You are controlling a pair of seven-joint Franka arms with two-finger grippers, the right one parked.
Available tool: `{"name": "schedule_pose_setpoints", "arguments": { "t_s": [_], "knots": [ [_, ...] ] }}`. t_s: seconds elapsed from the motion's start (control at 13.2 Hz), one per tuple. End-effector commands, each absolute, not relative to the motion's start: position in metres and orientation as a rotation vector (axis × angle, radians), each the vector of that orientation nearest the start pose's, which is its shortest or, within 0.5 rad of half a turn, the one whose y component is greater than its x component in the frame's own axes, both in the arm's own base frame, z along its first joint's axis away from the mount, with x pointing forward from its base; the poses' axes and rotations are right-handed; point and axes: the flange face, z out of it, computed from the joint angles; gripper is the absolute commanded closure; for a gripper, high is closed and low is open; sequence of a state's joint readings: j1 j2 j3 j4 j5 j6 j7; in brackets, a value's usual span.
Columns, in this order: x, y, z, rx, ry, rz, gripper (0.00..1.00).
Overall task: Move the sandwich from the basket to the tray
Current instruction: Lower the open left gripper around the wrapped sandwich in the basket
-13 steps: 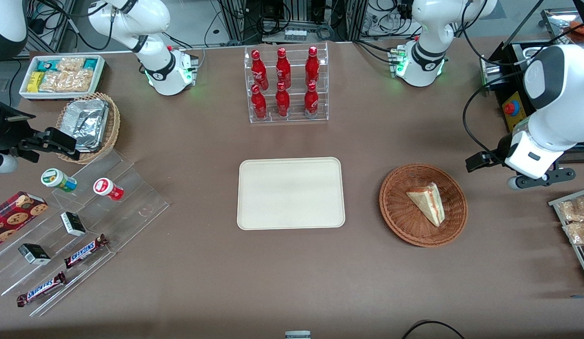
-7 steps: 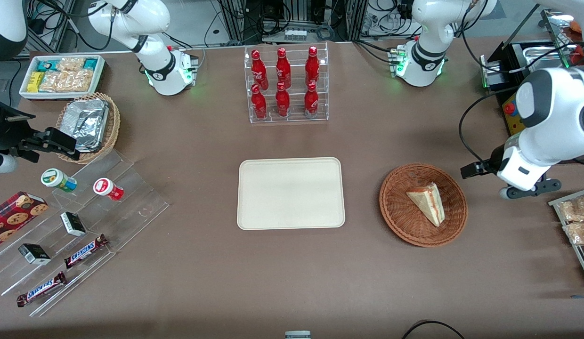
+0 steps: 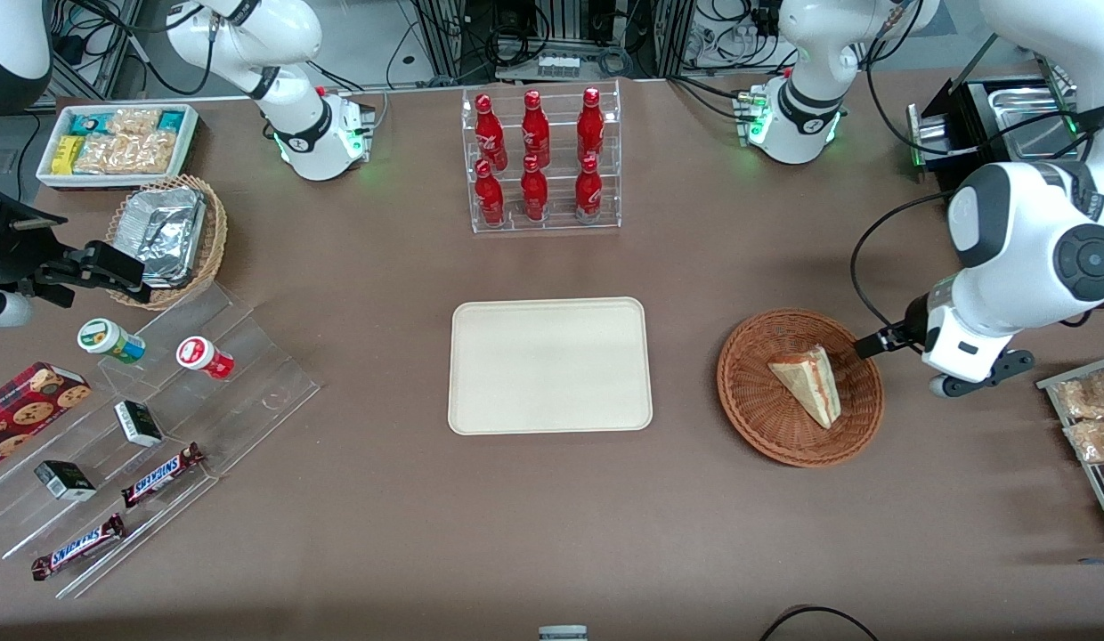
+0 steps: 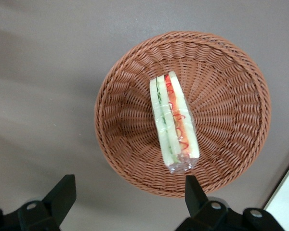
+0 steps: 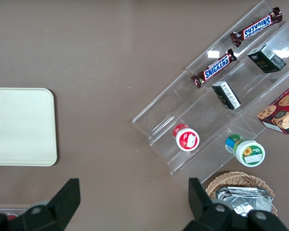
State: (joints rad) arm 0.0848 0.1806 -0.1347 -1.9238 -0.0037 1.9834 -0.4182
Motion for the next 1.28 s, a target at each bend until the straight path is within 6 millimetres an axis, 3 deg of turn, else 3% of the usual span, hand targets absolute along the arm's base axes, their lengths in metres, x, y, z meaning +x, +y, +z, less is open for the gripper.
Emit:
{"name": "schedule_pose_setpoints", "arguments": {
  "t_s": [0.0,0.23,0.68,1.21],
  "knots": [
    [0.580,-0.043,0.384,-3.074,-0.663,0.128,0.00],
    [0.568,-0.053,0.373,-3.082,-0.681,0.009,0.00],
    [0.557,-0.073,0.341,-3.081,-0.801,-0.070,0.00],
    [0.555,-0.080,0.310,-3.059,-0.862,-0.019,0.00]
  ]
}}
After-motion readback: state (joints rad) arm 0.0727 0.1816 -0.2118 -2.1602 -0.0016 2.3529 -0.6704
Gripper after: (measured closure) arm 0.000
